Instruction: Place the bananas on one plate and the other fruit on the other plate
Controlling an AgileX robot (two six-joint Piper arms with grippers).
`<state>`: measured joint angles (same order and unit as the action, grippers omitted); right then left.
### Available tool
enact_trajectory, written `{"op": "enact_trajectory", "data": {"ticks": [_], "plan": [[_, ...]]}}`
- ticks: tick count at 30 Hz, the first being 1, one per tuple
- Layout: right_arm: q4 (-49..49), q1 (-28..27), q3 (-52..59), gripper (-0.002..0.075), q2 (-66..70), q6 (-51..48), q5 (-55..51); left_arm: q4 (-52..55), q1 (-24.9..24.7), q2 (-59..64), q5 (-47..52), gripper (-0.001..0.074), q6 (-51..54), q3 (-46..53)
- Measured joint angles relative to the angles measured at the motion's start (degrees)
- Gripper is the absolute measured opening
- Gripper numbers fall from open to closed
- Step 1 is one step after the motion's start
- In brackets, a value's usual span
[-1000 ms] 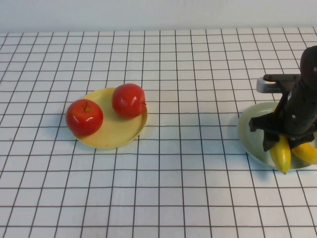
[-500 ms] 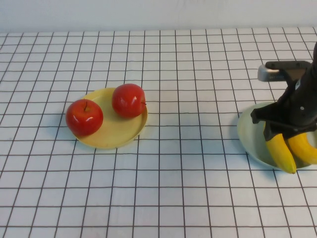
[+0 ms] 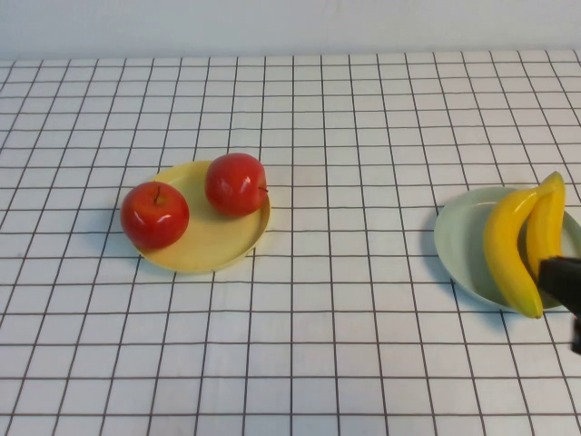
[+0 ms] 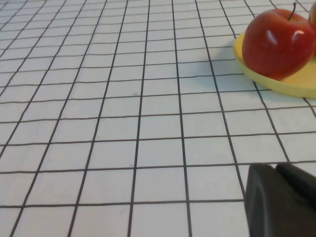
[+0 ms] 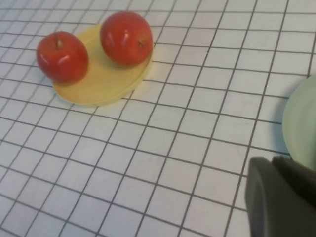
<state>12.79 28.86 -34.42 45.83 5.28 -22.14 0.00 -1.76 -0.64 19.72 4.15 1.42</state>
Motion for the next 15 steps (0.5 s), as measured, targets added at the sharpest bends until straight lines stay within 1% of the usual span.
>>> {"op": "enact_trajectory", "data": {"ticks": [5,8,12,15], "plan": [[-4.3,0.0,8.1,-0.0014,-18.4,0.0,-0.6,0.0,0.0,0.0,0.0,-0.0004,0.0,0.0],[-10.6,0.0,11.9,-0.0014,-27.6,0.4,-0.5,0.0,0.0,0.0,0.0,-0.0004,0.0,0.0],[-17.1,0.0,15.2,-0.0014,-38.0,4.0,-0.4,0.0,0.0,0.0,0.0,-0.0004,0.0,0.0],[-21.9,0.0,17.5,-0.0014,-43.0,8.2,-0.9,0.0,0.0,0.0,0.0,-0.0004,0.0,0.0]]}}
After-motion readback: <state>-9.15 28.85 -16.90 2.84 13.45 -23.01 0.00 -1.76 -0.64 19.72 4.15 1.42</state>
